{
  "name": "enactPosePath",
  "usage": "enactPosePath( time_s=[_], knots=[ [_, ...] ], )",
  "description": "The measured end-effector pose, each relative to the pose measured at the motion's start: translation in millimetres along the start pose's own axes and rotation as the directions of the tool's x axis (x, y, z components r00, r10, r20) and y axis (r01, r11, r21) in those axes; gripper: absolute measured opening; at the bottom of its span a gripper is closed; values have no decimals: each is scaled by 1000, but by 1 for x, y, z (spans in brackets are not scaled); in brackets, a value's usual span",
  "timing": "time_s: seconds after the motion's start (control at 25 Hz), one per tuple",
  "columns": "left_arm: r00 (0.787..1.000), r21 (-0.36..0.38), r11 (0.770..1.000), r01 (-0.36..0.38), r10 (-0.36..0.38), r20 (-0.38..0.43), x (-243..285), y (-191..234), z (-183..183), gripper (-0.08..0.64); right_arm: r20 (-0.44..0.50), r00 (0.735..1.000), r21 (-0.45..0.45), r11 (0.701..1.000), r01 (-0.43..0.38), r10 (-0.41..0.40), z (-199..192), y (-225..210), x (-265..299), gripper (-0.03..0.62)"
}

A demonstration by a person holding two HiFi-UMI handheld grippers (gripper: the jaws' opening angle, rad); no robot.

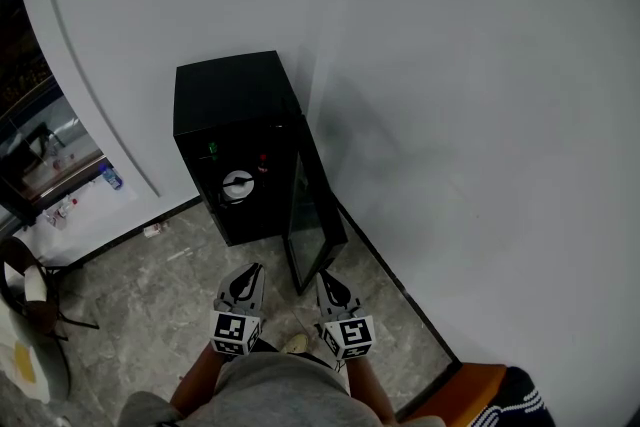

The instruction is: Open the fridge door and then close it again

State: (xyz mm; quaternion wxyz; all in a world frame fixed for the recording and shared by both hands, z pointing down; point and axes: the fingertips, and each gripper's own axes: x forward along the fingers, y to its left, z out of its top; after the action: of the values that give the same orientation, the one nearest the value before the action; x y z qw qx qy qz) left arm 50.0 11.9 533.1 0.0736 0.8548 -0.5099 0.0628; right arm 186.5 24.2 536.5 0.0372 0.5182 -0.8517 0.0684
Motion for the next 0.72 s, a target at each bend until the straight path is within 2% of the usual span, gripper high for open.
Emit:
enactPosePath(
  time_s=[0.52, 0.72],
  knots=[
    [1000, -19, 1000, 24, -24, -9, 2, -7, -5, 26, 1, 999, 1, 999, 44, -44, -1, -14, -9, 25],
    [999, -25, 999, 31, -32, -17, 4, -10, -6, 26, 14, 997, -36, 996, 78, -77, 4, -33, -13, 25]
  ],
)
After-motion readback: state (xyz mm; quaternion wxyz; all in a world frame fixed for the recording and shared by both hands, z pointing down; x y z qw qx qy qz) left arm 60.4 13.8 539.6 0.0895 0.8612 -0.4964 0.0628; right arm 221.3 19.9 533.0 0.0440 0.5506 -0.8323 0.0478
